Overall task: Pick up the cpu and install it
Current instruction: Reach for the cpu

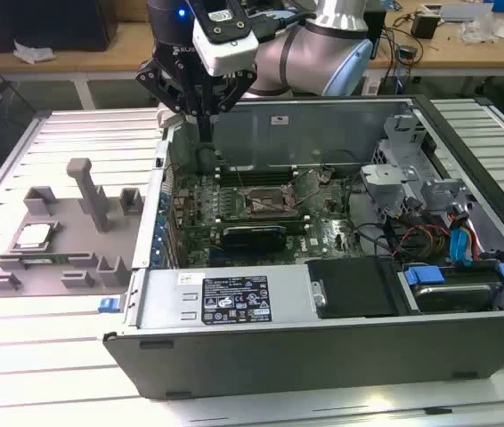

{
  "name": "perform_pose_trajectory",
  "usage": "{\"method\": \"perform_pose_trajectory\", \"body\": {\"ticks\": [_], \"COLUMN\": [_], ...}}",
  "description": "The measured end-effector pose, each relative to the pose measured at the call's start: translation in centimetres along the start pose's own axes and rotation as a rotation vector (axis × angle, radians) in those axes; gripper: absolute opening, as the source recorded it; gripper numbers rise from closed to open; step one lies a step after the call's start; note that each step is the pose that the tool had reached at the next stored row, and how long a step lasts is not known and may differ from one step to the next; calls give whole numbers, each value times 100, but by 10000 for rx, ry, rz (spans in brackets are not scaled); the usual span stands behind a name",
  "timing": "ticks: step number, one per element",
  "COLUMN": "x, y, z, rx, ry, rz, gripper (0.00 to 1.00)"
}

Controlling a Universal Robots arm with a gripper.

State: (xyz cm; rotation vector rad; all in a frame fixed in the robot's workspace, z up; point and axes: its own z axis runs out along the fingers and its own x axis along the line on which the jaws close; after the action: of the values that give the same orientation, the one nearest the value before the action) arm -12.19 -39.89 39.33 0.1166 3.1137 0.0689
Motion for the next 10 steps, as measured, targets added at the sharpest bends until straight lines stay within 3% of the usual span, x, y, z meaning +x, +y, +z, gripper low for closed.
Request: {"method": "perform_pose_trajectory", "body": {"ticks": [10], "x": [10], "y": [0], "z": [0], "rx": [1], "ry": [0], "rz": [2], "gripper": [11]}}
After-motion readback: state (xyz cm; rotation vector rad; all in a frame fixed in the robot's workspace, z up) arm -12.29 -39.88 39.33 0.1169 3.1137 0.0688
